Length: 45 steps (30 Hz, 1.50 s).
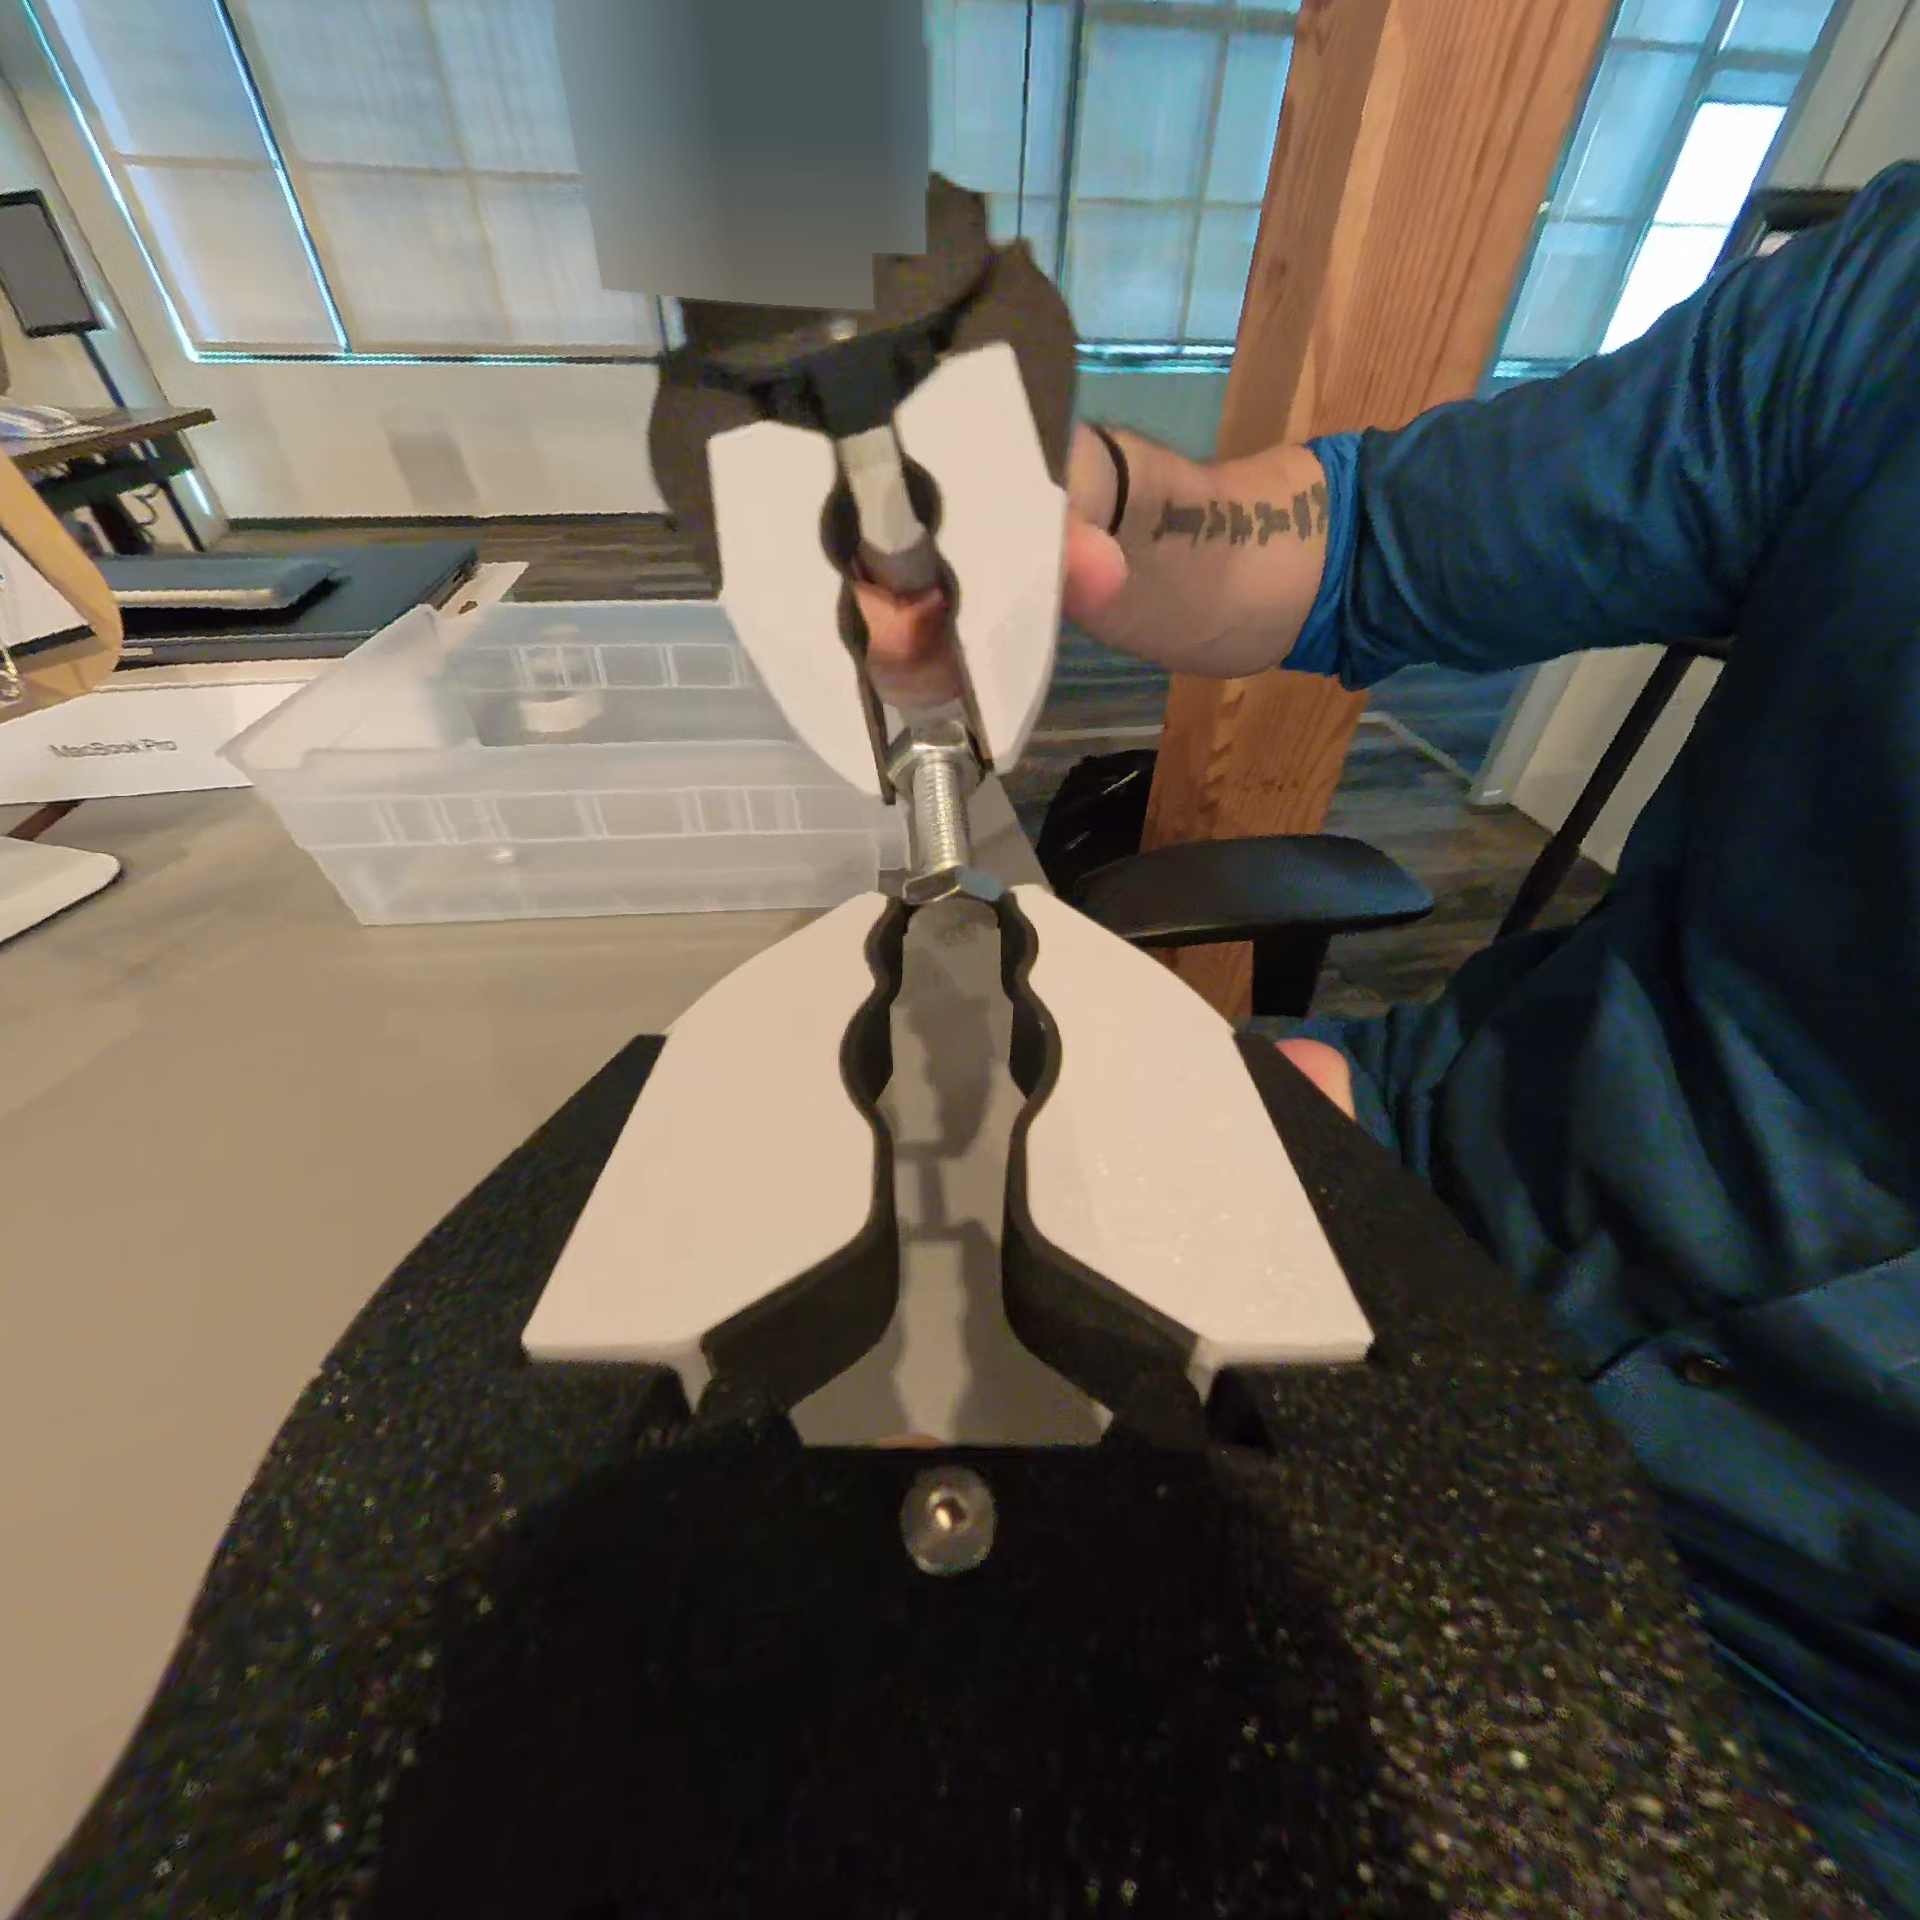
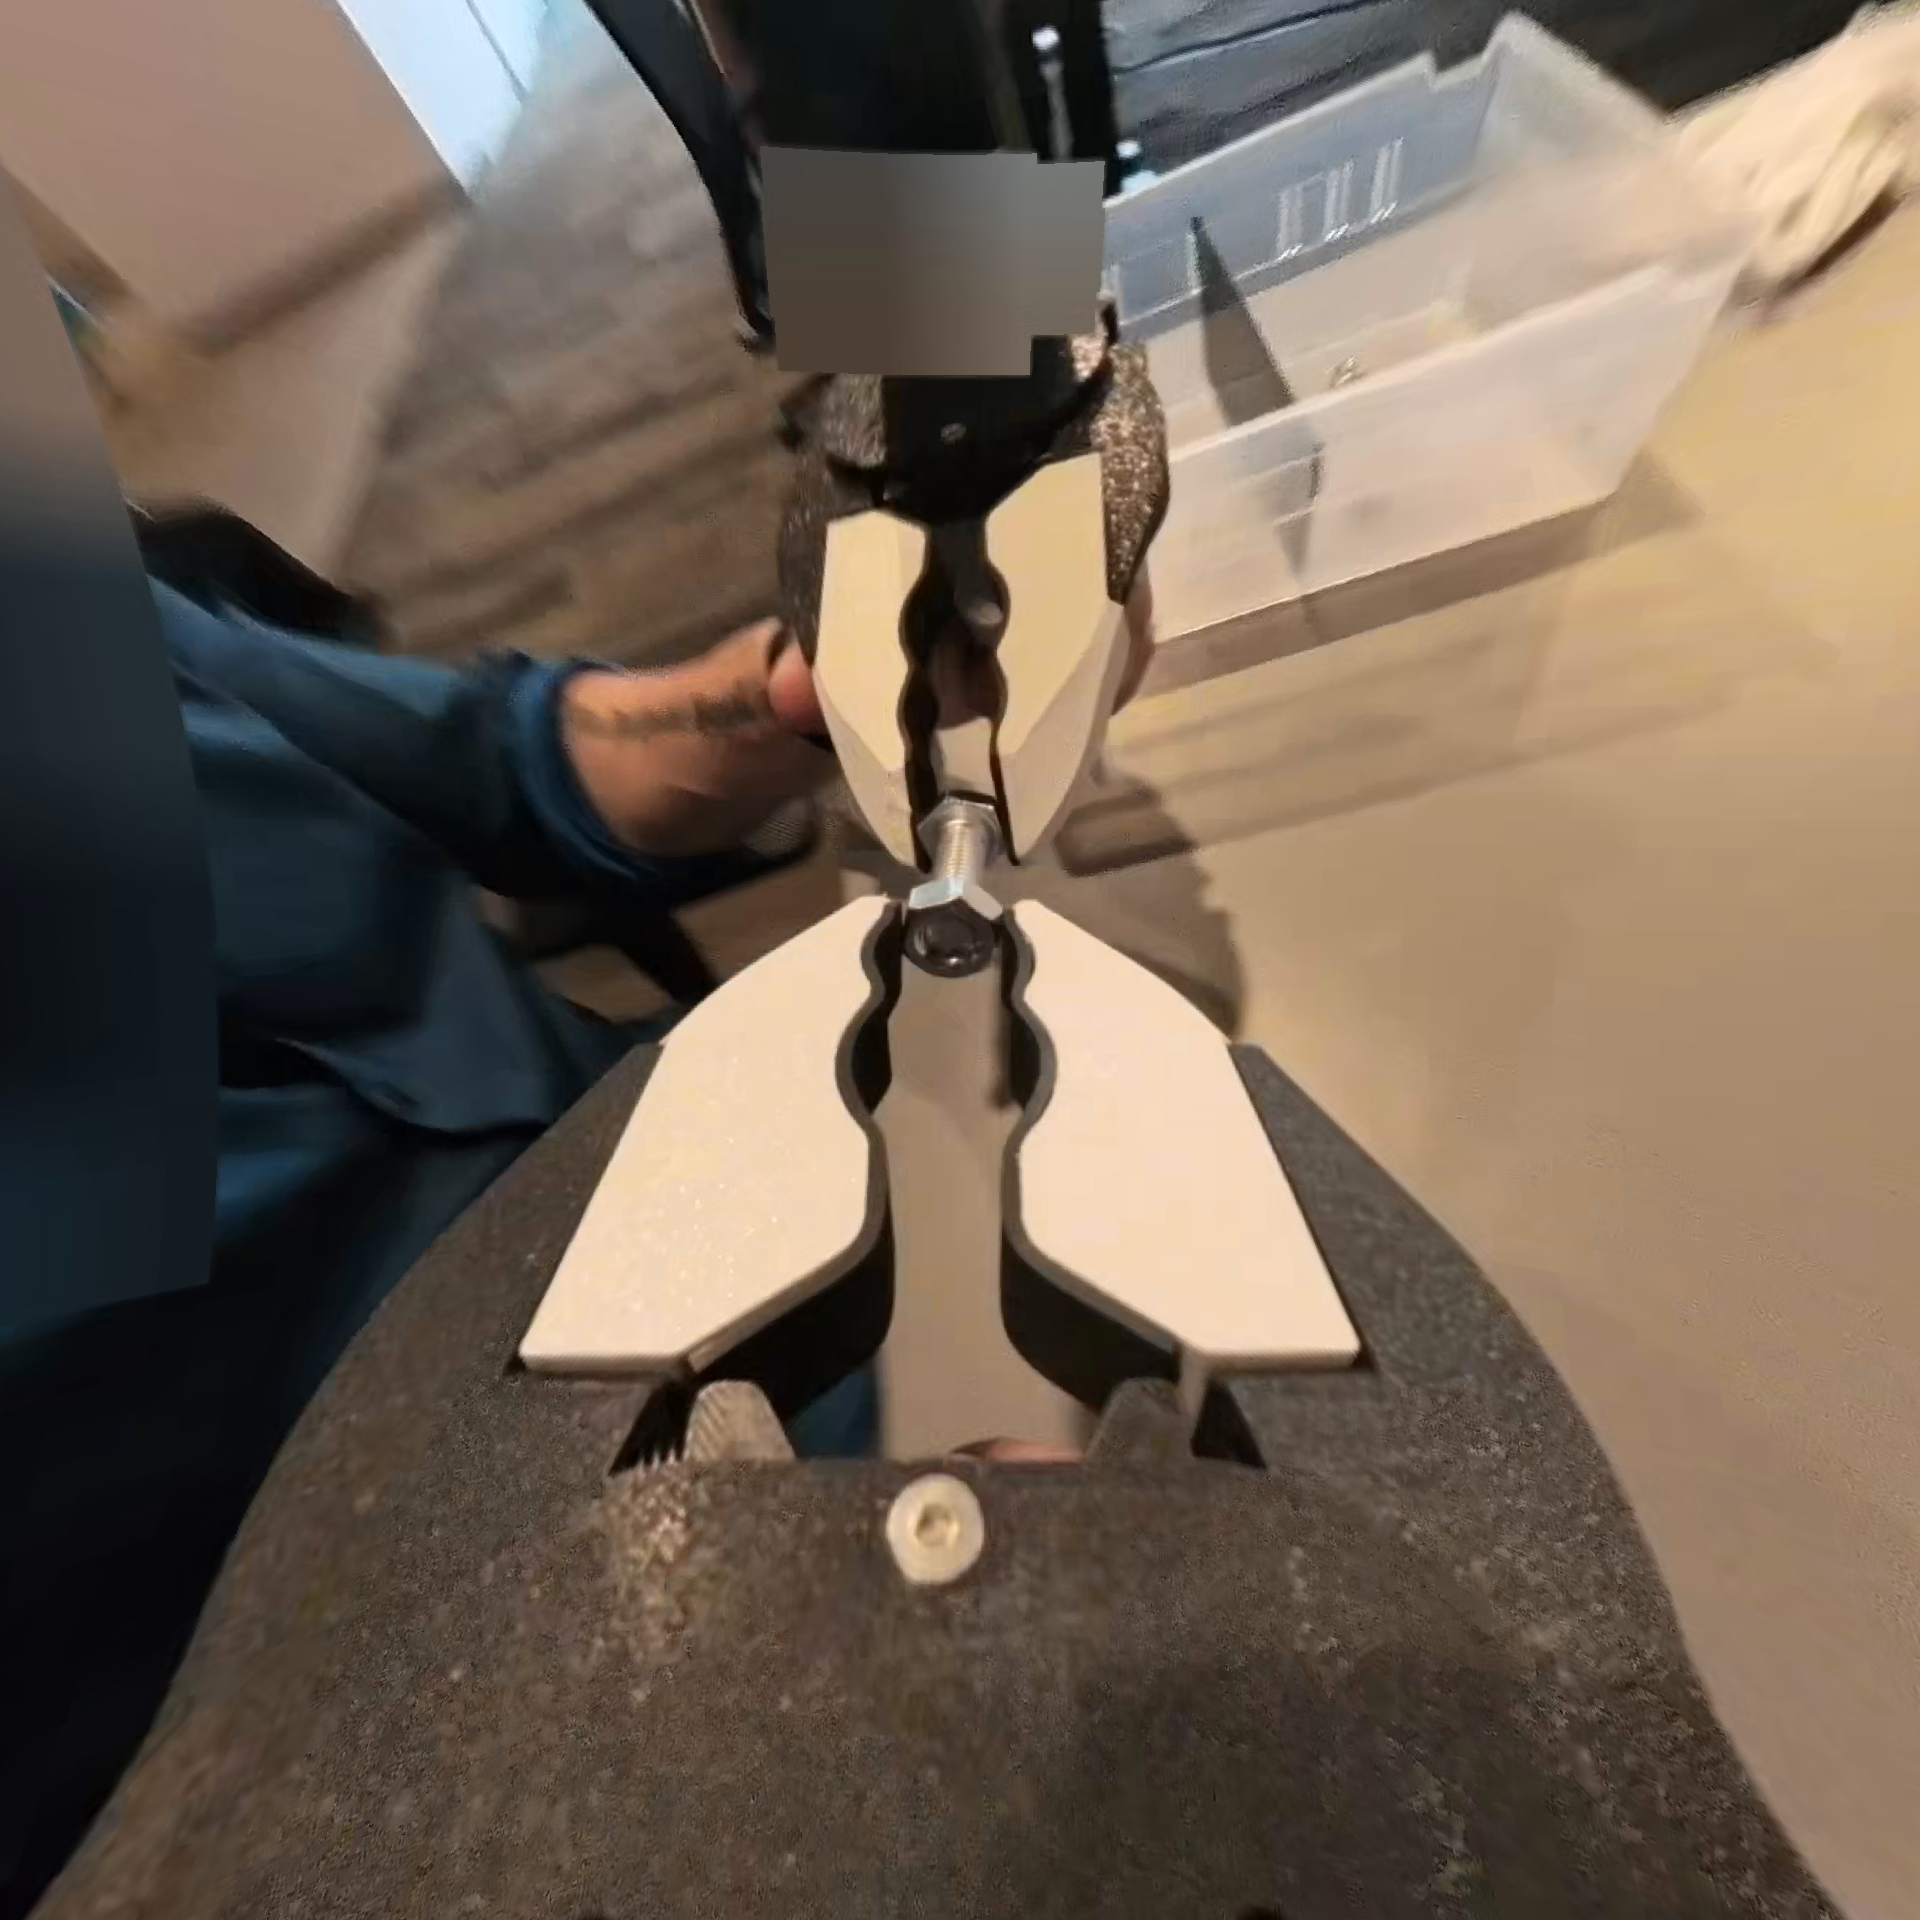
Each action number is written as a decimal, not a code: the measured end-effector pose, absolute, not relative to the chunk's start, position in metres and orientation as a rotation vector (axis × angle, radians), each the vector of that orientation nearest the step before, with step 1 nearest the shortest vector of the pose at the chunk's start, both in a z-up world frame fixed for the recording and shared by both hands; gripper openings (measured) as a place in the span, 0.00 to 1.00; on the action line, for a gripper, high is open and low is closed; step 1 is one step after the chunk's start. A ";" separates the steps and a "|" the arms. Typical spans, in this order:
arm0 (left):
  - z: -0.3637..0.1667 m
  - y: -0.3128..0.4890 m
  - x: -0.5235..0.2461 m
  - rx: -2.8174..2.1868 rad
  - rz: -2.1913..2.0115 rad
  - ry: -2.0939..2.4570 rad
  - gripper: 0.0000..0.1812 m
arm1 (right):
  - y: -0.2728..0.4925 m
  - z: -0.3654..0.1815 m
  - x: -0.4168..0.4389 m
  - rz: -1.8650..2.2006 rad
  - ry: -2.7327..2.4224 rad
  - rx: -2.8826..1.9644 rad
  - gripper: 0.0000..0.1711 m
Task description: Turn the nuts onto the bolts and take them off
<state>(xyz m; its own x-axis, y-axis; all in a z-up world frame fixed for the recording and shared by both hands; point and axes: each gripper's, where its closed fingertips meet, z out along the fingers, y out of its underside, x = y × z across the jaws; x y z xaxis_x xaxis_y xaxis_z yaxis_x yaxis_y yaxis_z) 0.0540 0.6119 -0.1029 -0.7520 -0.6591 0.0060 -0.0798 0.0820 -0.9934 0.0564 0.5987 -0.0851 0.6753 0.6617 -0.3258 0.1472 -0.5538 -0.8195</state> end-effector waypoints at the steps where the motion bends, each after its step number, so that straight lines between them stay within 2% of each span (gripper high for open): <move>1: -0.104 0.612 0.055 -0.728 -1.685 1.927 0.09 | 0.599 -0.084 0.057 0.933 -0.539 -2.082 0.10; 8: -0.109 0.612 0.057 -0.718 -1.588 1.947 0.09 | 0.596 -0.089 0.061 1.516 -0.208 -2.059 0.10; 12: -0.108 0.611 0.057 -0.721 -1.603 1.939 0.09 | 0.597 -0.090 0.060 1.636 -0.163 -2.009 0.10; 15: -0.107 0.613 0.057 -0.737 -1.657 1.917 0.09 | 0.600 -0.091 0.059 1.480 -0.269 -2.003 0.17; 19: -0.104 0.615 0.058 -0.752 -1.740 1.887 0.09 | 0.607 -0.085 0.067 1.030 -0.510 -1.971 0.23; 25: -0.099 0.619 0.055 -0.766 -1.905 1.841 0.09 | 0.605 -0.080 0.068 0.186 -0.996 -1.797 0.23; 28: -0.097 0.619 0.053 -0.760 -1.934 1.833 0.09 | 0.605 -0.086 0.060 -0.027 -1.123 -1.736 0.22; 30: -0.097 0.618 0.053 -0.759 -1.935 1.835 0.09 | 0.607 -0.089 0.057 -0.100 -1.161 -1.718 0.21; 36: -0.097 0.616 0.053 -0.756 -1.927 1.849 0.09 | 0.607 -0.088 0.056 -0.124 -1.172 -1.687 0.11; 39: -0.098 0.615 0.053 -0.755 -1.914 1.854 0.09 | 0.607 -0.089 0.056 -0.081 -1.155 -1.718 0.10; 45: -0.104 0.616 0.056 -0.759 -1.766 1.892 0.09 | 0.603 -0.090 0.061 0.383 -0.888 -1.981 0.10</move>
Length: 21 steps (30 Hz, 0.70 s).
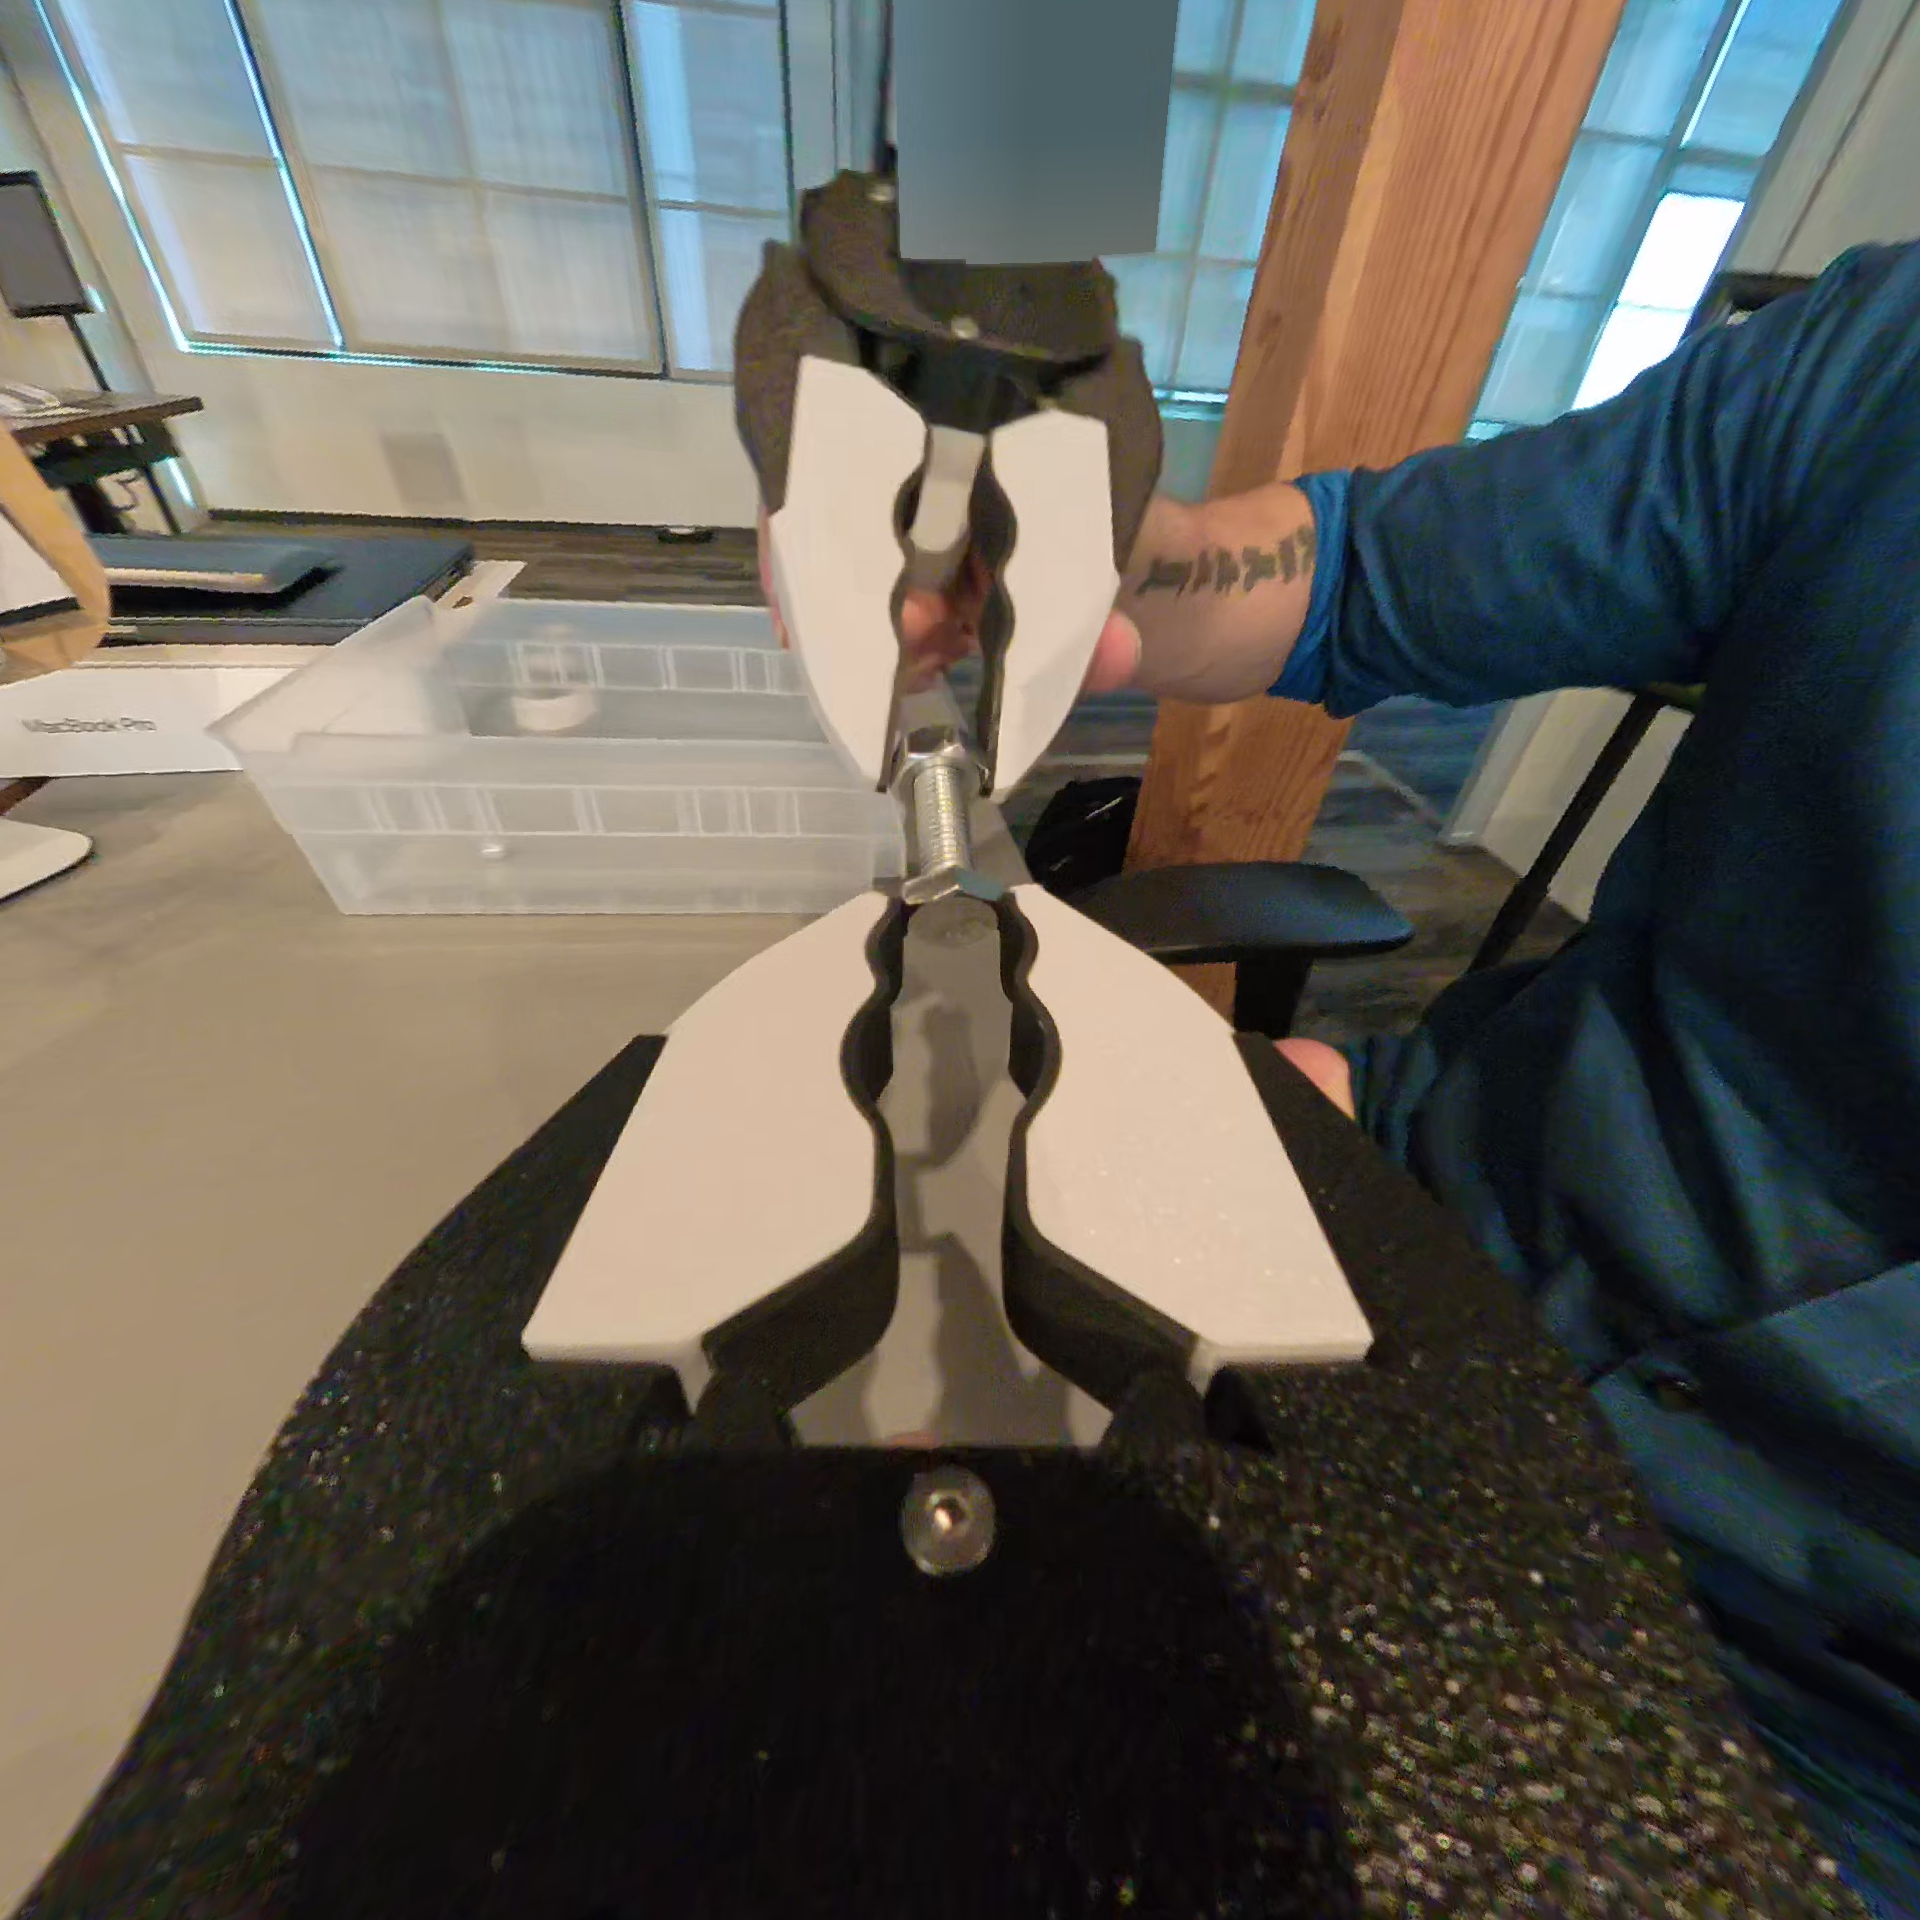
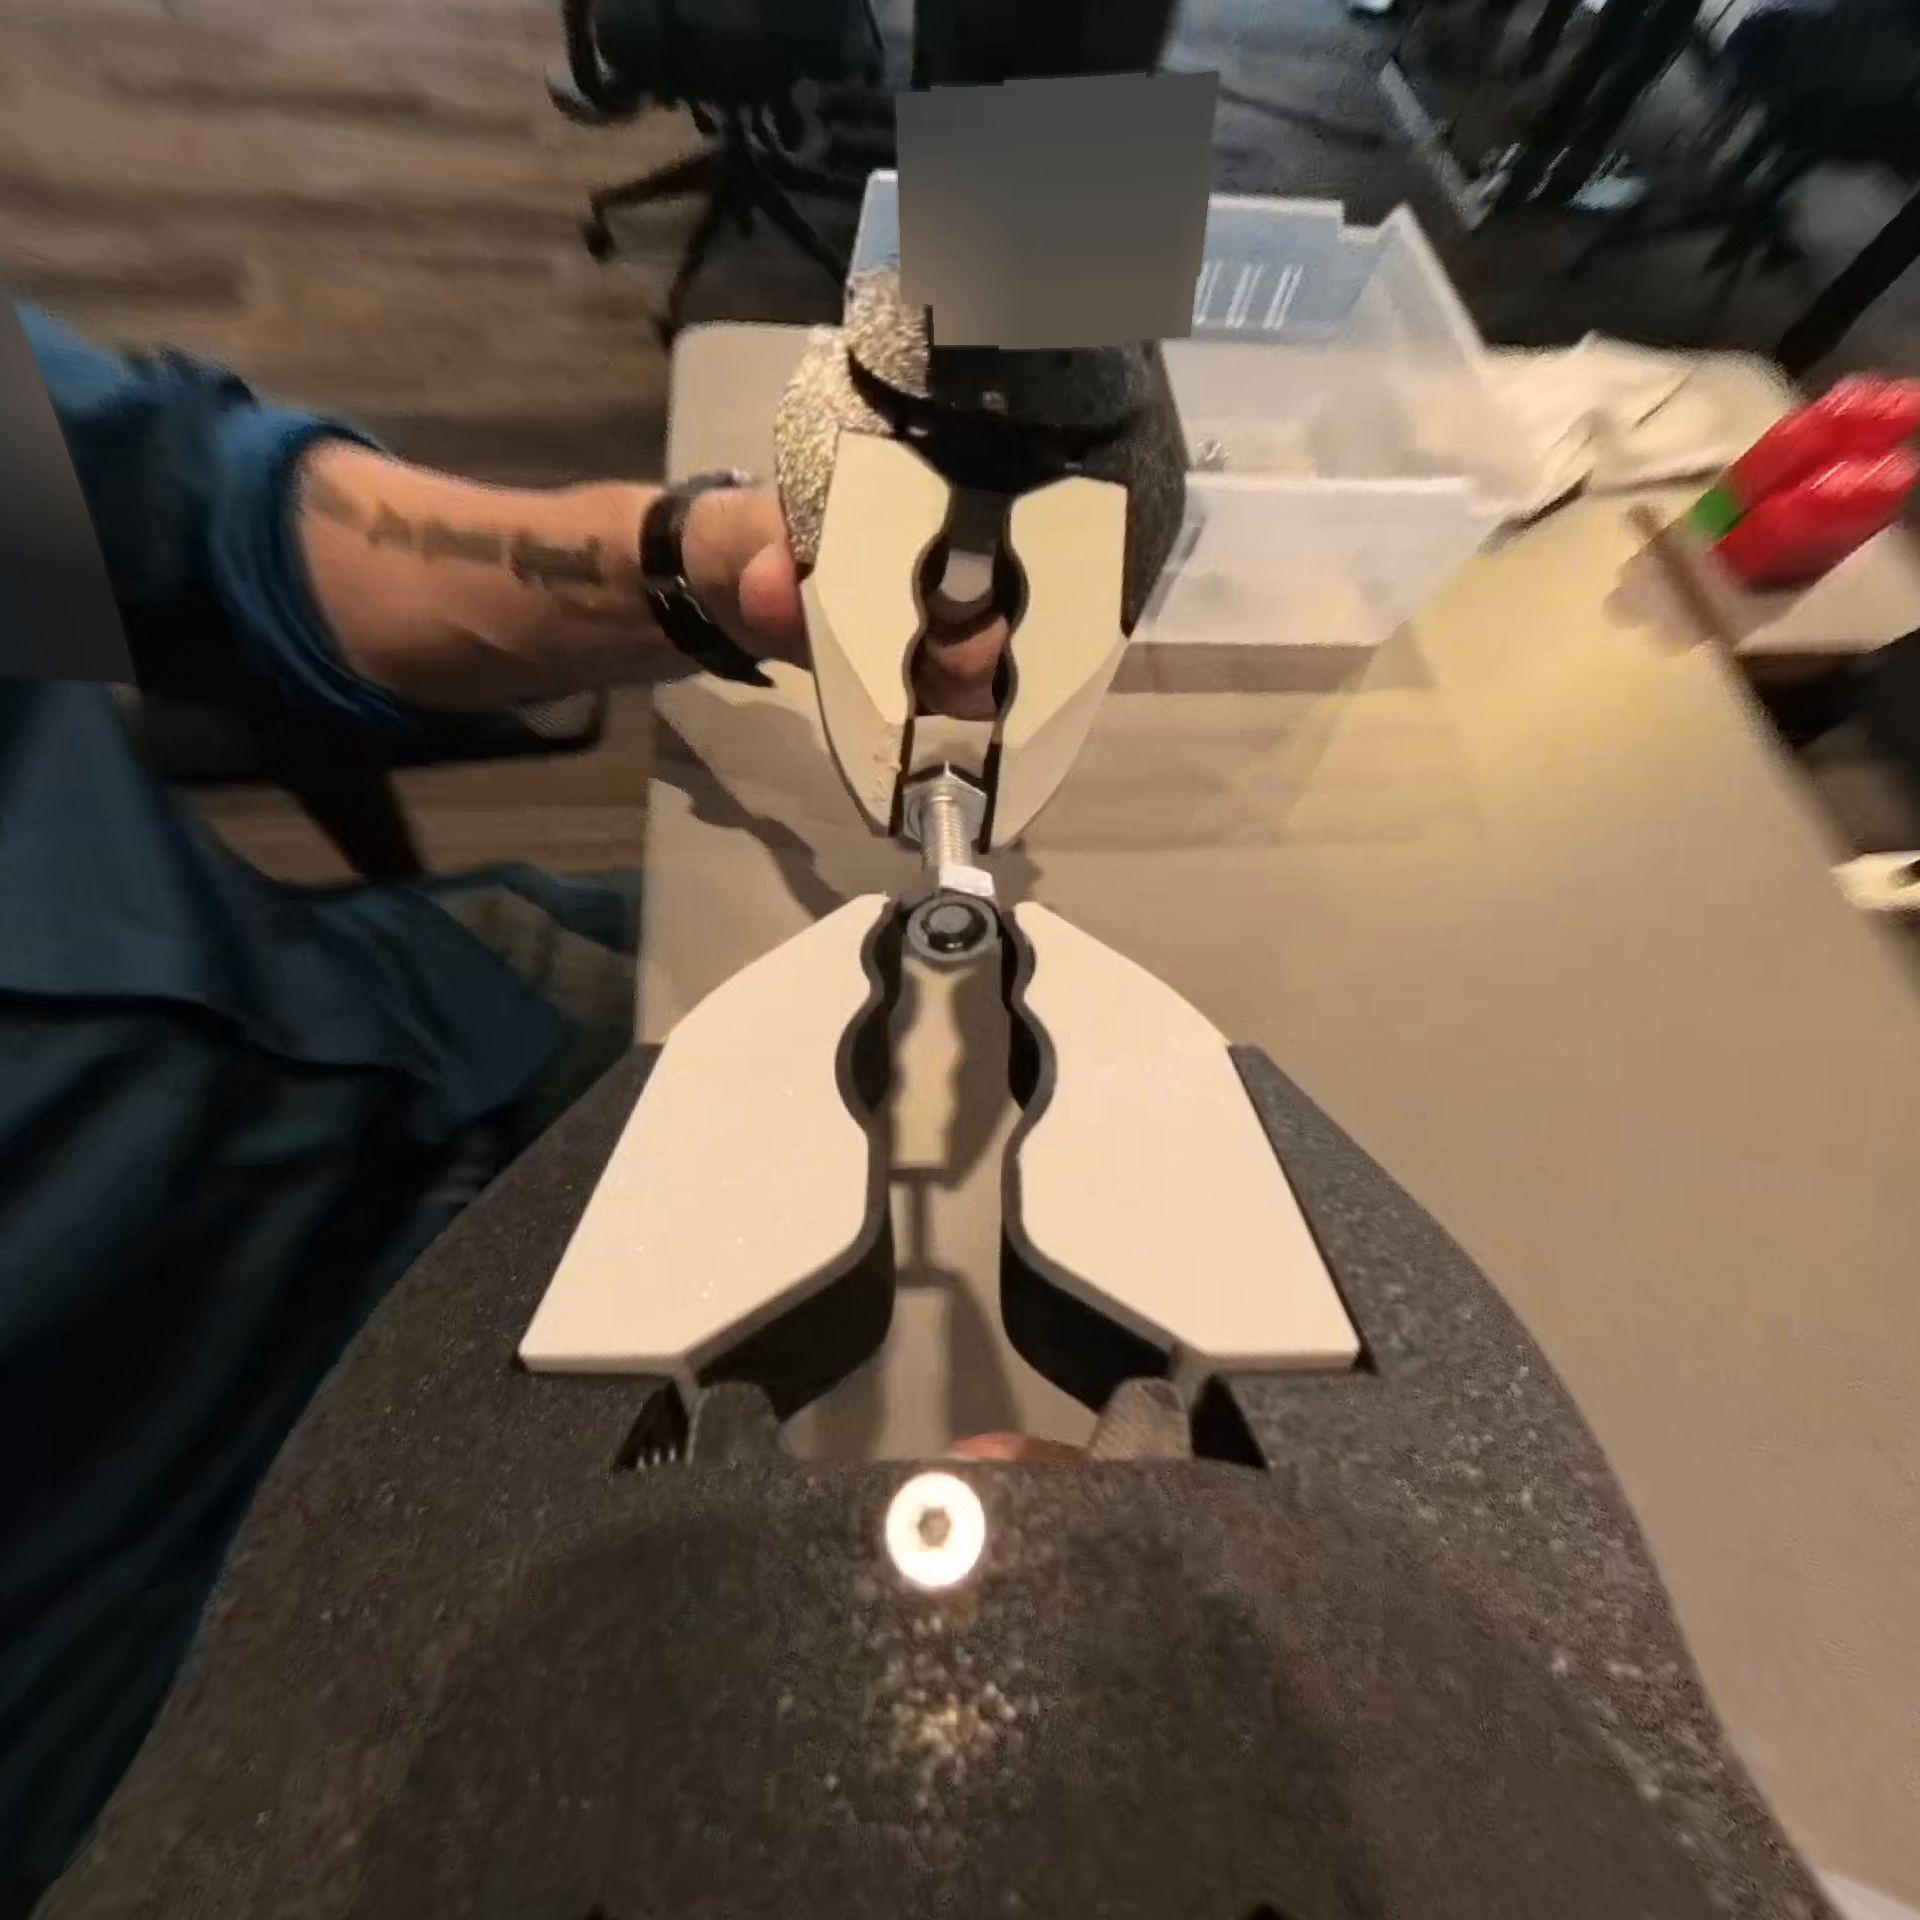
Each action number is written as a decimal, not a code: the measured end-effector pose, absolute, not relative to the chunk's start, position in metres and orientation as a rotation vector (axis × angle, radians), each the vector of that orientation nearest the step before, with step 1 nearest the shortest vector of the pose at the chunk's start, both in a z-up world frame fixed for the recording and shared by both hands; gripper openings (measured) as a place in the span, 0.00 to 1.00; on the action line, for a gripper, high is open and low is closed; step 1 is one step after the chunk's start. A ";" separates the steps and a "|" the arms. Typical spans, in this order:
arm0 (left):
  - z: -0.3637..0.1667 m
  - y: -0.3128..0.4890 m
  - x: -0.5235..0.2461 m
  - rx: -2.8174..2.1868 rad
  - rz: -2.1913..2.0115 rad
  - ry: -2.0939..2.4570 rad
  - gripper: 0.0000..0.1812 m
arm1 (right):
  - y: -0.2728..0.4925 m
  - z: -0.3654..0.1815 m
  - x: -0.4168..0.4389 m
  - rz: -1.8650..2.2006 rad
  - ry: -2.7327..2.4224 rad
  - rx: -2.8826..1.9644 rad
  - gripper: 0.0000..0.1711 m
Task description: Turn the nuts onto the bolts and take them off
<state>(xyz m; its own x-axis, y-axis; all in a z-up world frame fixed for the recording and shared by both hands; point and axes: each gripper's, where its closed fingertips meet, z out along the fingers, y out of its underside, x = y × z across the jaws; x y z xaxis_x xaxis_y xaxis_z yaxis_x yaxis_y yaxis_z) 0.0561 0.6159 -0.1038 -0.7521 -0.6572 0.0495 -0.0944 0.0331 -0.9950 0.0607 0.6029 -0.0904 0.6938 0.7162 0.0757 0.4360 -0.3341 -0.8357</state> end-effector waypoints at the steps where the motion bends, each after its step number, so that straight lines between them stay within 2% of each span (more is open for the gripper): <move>1: -0.105 0.616 0.057 -0.761 -1.733 1.900 0.09 | 0.602 -0.091 0.061 0.486 -0.821 -2.025 0.10; 9: -0.108 0.613 0.058 -0.734 -1.603 1.933 0.09 | 0.594 -0.097 0.061 1.319 -0.314 -2.153 0.10; 12: -0.110 0.613 0.058 -0.734 -1.569 1.944 0.09 | 0.593 -0.098 0.061 1.454 -0.242 -2.112 0.10; 14: -0.110 0.612 0.058 -0.735 -1.581 1.942 0.09 | 0.594 -0.098 0.060 1.441 -0.267 -2.090 0.11; 17: -0.110 0.613 0.059 -0.746 -1.617 1.934 0.09 | 0.599 -0.097 0.062 1.273 -0.353 -2.081 0.22; 21: -0.106 0.613 0.058 -0.752 -1.708 1.905 0.09 | 0.607 -0.089 0.072 0.873 -0.527 -2.019 0.25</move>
